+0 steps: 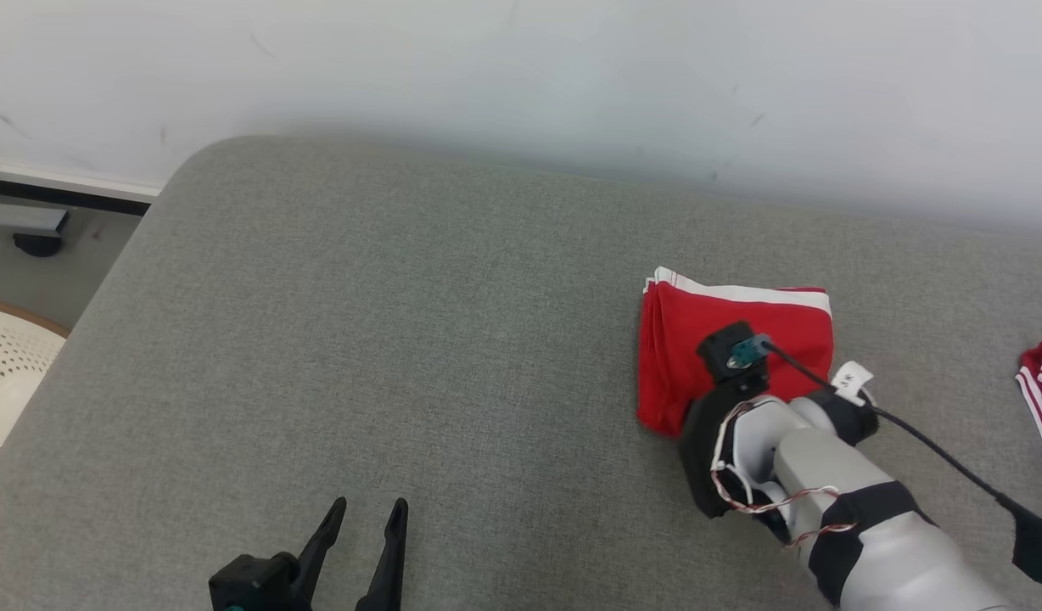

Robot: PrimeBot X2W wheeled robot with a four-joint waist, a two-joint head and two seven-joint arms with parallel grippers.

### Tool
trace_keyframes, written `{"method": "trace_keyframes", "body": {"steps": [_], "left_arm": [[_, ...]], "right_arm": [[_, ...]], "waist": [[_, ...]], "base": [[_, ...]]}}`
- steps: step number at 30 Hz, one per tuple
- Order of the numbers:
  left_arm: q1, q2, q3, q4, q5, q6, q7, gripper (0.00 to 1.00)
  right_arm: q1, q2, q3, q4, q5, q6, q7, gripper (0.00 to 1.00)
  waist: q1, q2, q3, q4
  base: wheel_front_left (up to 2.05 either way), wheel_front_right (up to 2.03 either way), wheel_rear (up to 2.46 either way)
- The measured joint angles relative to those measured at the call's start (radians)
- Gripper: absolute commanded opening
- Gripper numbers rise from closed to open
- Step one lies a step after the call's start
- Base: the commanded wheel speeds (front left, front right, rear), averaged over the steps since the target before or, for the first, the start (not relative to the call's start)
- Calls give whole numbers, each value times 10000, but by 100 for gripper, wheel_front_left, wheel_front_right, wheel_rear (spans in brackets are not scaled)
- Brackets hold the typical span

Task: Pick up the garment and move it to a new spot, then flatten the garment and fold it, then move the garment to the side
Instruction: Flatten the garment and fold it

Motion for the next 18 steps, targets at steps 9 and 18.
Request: {"method": "trace_keyframes", "body": {"steps": [9,18], "left_arm": [[7,21,-17,4,-31,0,-2,100],[-43,31,499,-125,397,198,-267,100]], "right_arm": [[658,295,512,-1308,33,0,479,0],[1200,215,-968,-2905,161,0,-539,100]], "waist": [[-1,0,-84,-132],[0,0,-150,-295]], "base": [[0,0,0],[0,0,0]]}}
